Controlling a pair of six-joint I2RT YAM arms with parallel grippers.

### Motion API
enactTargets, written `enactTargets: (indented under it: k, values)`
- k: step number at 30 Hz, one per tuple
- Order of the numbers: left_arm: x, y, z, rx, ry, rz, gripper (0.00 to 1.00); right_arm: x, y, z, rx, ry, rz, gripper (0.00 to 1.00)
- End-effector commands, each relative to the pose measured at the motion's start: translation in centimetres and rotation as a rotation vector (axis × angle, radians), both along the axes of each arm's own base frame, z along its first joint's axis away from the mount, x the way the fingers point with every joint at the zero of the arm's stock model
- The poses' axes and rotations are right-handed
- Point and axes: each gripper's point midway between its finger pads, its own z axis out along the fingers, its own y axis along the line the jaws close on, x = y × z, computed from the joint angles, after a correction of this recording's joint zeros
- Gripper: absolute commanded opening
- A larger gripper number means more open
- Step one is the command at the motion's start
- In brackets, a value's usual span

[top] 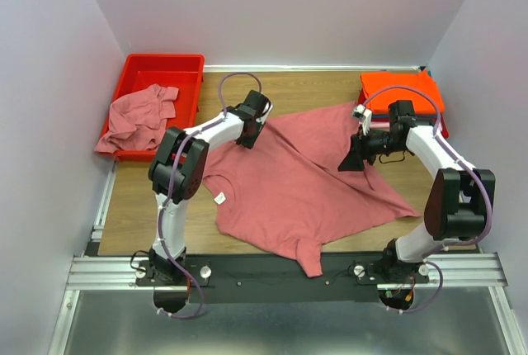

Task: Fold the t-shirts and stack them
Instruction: Flatten the tshirt out

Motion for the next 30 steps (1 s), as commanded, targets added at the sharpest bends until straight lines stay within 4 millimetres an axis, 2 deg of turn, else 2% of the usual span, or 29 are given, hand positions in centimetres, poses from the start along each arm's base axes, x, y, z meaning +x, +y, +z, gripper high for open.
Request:
enactTargets:
  k: [1,4,5,10,14,22,24,25,26,27,30]
  values:
    - [-0.2,0.4,-1.6,0.027,0.032,0.000,0.42,0.6,-0.3,0.0,-0.006,-0.010,-0.010,0.70]
    - [-0.1,0.6,-1.7,0.032,0.030,0.008,0.37,0.6,-0.3,0.0,-0.006,-0.008,-0.010,0.70]
    - [-0.1,0.6,-1.7,0.033,0.028,0.009,0.33,0.6,-0.3,0.0,-0.006,-0.010,-0.010,0.70]
    - [0.2,0.4,-0.2,0.013,-0.002,0.009,0.21,0.6,-0.3,0.0,-0.006,-0.008,-0.010,0.70]
    - [0.3,0.4,1.3,-0.002,-0.029,0.011,0.00,0.6,-0.3,0.0,-0.006,-0.010,-0.010,0.70]
    - [0.4,0.7,4.2,-0.026,-0.092,0.025,0.00,0.5,-0.4,-0.2,-0.019,-0.010,-0.012,0.70]
    - [0.0,1.2,4.3,-0.027,-0.099,0.035,0.00,0.6,-0.6,-0.3,-0.031,-0.015,-0.013,0.70]
    - [-0.2,1.3,5.3,-0.042,-0.125,0.037,0.00,0.6,-0.7,-0.4,-0.041,-0.019,-0.012,0.70]
    - [-0.8,1.6,4.9,-0.061,-0.127,0.067,0.00,0.6,-1.0,-0.6,-0.064,-0.034,-0.011,0.70]
    - [-1.0,1.8,6.2,-0.087,-0.161,0.077,0.00,0.7,-1.1,-0.6,-0.074,-0.042,-0.010,0.70]
    - [-2.1,2.6,6.8,-0.145,-0.200,0.113,0.00,1.7,-1.5,-0.1,-0.115,-0.061,-0.030,0.70]
